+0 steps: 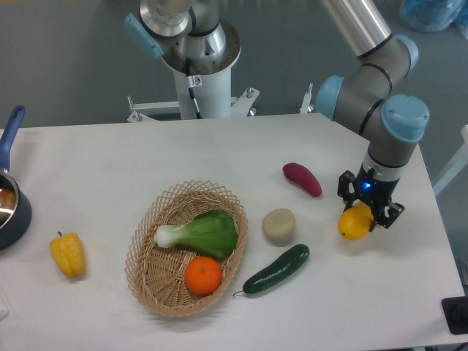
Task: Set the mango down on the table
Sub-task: 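Lower the held mango onto the table surface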
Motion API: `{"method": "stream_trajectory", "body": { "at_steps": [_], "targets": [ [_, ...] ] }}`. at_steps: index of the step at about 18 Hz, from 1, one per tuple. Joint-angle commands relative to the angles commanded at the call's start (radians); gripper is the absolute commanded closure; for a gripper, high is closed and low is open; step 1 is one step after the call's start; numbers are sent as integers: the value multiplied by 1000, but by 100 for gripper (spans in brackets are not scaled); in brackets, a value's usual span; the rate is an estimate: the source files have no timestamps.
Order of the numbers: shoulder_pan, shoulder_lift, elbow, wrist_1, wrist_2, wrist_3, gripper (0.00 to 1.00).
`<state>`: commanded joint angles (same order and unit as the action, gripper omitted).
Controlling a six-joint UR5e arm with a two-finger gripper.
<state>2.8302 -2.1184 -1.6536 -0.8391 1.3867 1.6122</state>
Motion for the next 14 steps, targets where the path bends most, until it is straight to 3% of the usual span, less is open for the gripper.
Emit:
{"method": "stream_trajectory", "body": {
  "at_steps": [11, 14],
  "targets": [
    [-18, -18, 0, 2, 0, -2, 43],
    [-18, -20, 5, 2, 0, -2, 35]
  ]
}}
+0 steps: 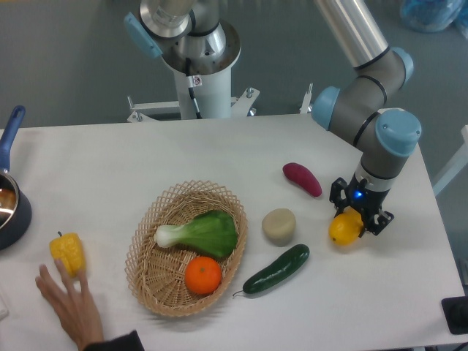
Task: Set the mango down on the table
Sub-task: 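Lower the held mango onto the table surface, then open the gripper to release the mango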
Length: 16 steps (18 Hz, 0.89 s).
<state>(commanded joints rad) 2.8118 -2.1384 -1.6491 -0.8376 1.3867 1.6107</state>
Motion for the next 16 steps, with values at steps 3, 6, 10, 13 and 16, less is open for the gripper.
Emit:
{"method": "stream_trajectory", "body": {
  "at_steps": [3, 6, 10, 13, 16],
  "targets": [
    [0, 0, 3, 0, 0, 2, 9],
    [0, 0, 5, 0, 0, 2, 2],
    [5, 32, 17, 0, 0, 0, 0],
    [8, 80, 20, 2, -2, 9, 0],
    [11, 132, 57, -2, 2, 18, 0]
  ]
}}
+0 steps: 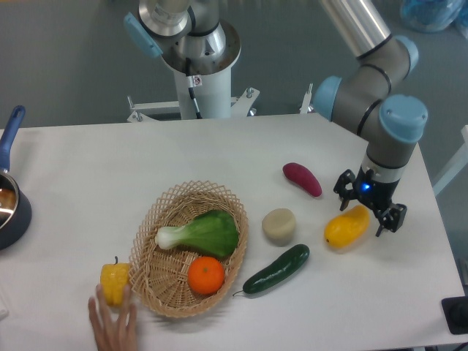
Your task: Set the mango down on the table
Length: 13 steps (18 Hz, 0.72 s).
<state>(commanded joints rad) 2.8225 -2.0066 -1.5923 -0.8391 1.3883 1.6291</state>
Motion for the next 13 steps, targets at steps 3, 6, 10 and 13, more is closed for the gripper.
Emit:
{"method": "stream_trajectory", "body": {
  "at_steps": [3, 6, 10, 13],
  "targets": [
    [26, 46, 2, -12, -2, 43, 0],
    [57, 68, -2, -41, 0, 208, 0],
    [126, 117, -8, -81, 0, 331, 0],
    [166, 138, -9, -112, 0, 434, 0]
  ]
}}
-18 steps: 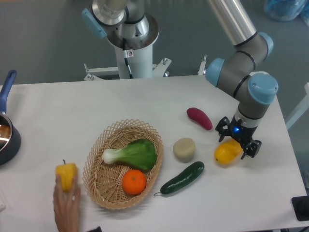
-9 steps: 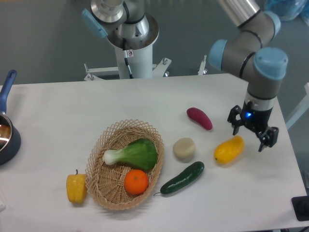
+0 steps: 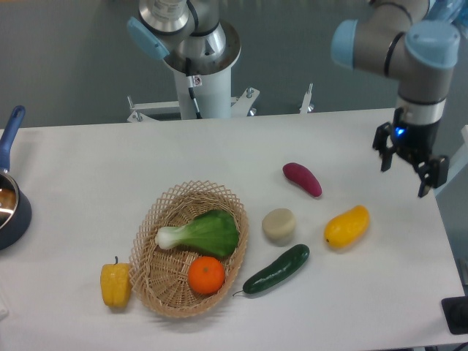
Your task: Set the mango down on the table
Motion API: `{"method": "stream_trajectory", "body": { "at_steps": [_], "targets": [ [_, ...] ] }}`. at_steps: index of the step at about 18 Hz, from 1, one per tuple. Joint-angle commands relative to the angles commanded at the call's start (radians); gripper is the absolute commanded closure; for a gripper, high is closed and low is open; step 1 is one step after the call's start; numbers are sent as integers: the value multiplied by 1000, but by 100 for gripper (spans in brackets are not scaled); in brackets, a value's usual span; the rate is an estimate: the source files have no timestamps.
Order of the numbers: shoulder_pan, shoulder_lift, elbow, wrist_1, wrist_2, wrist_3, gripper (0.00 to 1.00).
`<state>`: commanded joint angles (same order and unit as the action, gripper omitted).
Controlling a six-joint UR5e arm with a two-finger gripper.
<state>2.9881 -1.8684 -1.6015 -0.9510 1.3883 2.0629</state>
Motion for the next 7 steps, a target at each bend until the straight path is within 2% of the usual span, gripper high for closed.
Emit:
{"method": "stream_trajectory", "body": {
  "at_steps": [4, 7],
  "targets": [
    [43, 0, 2, 0, -6, 135, 0],
    [51, 0, -8, -2, -8, 154, 0]
  ]
}}
